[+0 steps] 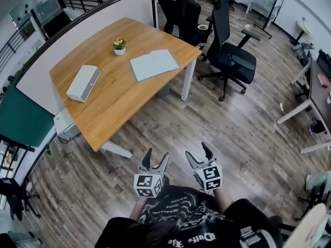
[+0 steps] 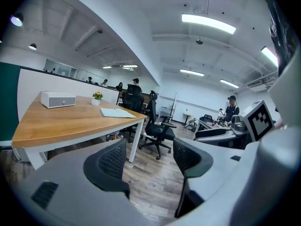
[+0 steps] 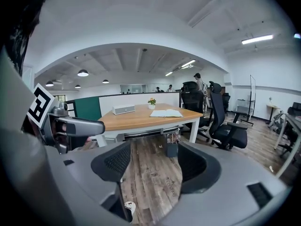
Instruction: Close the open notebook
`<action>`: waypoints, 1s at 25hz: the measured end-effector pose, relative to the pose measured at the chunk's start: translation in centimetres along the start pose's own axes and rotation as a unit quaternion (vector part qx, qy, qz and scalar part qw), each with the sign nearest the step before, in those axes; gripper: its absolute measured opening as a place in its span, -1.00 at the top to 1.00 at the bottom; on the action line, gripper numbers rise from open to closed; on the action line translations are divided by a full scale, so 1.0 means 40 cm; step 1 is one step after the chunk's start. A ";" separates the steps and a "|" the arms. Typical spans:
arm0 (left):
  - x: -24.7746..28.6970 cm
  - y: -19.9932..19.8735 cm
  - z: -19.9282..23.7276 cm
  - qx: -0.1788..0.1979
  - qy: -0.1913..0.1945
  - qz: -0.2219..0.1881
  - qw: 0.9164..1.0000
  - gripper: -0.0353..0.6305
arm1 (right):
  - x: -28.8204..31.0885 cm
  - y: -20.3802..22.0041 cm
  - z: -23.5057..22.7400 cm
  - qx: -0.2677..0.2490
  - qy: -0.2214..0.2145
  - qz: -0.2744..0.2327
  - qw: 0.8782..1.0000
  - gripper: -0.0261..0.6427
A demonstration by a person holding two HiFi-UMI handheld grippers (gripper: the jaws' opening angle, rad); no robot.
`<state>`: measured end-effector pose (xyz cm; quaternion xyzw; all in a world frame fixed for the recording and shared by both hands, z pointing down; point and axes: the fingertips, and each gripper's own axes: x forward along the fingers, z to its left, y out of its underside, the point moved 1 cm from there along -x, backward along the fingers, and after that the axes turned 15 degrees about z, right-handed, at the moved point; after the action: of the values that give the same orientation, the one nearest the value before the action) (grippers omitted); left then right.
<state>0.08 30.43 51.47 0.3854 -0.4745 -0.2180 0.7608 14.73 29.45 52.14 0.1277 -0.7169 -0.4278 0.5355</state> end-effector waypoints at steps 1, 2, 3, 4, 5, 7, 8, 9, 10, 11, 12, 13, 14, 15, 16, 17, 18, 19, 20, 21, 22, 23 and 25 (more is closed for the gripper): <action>0.011 -0.015 0.022 0.003 0.005 0.001 1.000 -0.06 | 0.018 -0.013 -0.001 0.002 0.006 0.001 1.000 0.01; 0.022 -0.030 0.044 0.007 0.011 0.002 1.000 -0.06 | 0.036 -0.027 0.000 0.005 0.011 0.001 1.000 0.02; 0.033 -0.045 0.065 0.012 0.016 0.003 1.000 -0.06 | 0.054 -0.044 0.001 0.008 0.016 0.001 1.000 0.02; 0.044 -0.059 0.085 0.018 0.022 0.005 1.000 -0.06 | 0.071 -0.060 0.002 0.010 0.021 0.000 1.000 0.02; 0.054 -0.072 0.104 0.022 0.027 0.008 0.999 -0.06 | 0.086 -0.076 0.004 0.014 0.025 0.000 1.000 0.02; 0.073 -0.095 0.134 0.029 0.037 0.012 0.999 -0.06 | 0.114 -0.103 0.007 0.022 0.034 -0.002 0.999 0.02; 0.082 -0.105 0.147 0.034 0.042 0.014 0.998 -0.06 | 0.127 -0.114 0.009 0.026 0.038 -0.002 0.999 0.03; 0.091 -0.113 0.159 0.039 0.048 0.017 0.998 -0.06 | 0.141 -0.123 0.011 0.030 0.041 -0.003 0.999 0.03; 0.098 -0.121 0.172 0.045 0.053 0.018 0.997 -0.06 | 0.154 -0.131 0.014 0.034 0.046 -0.003 0.998 0.03; 0.104 -0.130 0.186 0.050 0.057 0.018 0.997 -0.06 | 0.168 -0.138 0.019 0.037 0.050 -0.002 0.998 0.03; 0.107 -0.141 0.201 0.054 0.060 0.017 0.997 -0.05 | 0.180 -0.146 0.024 0.039 0.055 -0.002 0.998 0.03; 0.108 -0.152 0.216 0.057 0.061 0.013 0.996 -0.06 | 0.191 -0.154 0.029 0.042 0.060 -0.002 0.997 0.03; 0.110 -0.163 0.230 0.060 0.063 0.011 0.996 -0.05 | 0.201 -0.160 0.033 0.045 0.064 -0.002 0.997 0.03; 0.112 -0.171 0.243 0.063 0.064 0.010 0.996 -0.06 | 0.211 -0.165 0.038 0.048 0.066 -0.002 0.997 0.04; 0.116 -0.177 0.255 0.066 0.066 0.011 0.996 -0.06 | 0.222 -0.170 0.042 0.051 0.068 -0.001 0.996 0.04; 0.119 -0.182 0.269 0.068 0.066 0.013 0.995 -0.06 | 0.232 -0.175 0.048 0.052 0.068 0.001 0.996 0.04; 0.122 -0.185 0.283 0.069 0.066 0.015 0.995 -0.06 | 0.244 -0.180 0.055 0.051 0.068 0.003 0.996 0.04; 0.123 -0.189 0.297 0.068 0.065 0.016 0.995 -0.06 | 0.255 -0.186 0.062 0.049 0.067 0.006 0.996 0.04; 0.123 -0.193 0.310 0.066 0.064 0.015 0.996 -0.06 | 0.265 -0.193 0.069 0.046 0.067 0.007 0.997 0.04; 0.123 -0.196 0.321 0.065 0.064 0.014 0.996 -0.06 | 0.273 -0.201 0.074 0.044 0.067 0.008 0.997 0.04; 0.125 -0.200 0.330 0.063 0.064 0.013 0.996 -0.06 | 0.279 -0.208 0.077 0.043 0.067 0.007 0.997 0.04; 0.127 -0.202 0.337 0.061 0.064 0.012 0.996 -0.06 | 0.286 -0.213 0.078 0.042 0.067 0.007 0.997 0.04; 0.131 -0.203 0.351 0.055 0.060 0.012 0.997 -0.06 | 0.298 -0.221 0.079 0.039 0.066 0.010 0.997 0.04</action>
<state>-9.75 16.53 51.47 0.4335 -0.4440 -0.1589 0.7680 4.85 18.00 53.17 0.1693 -0.6974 -0.3845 0.5807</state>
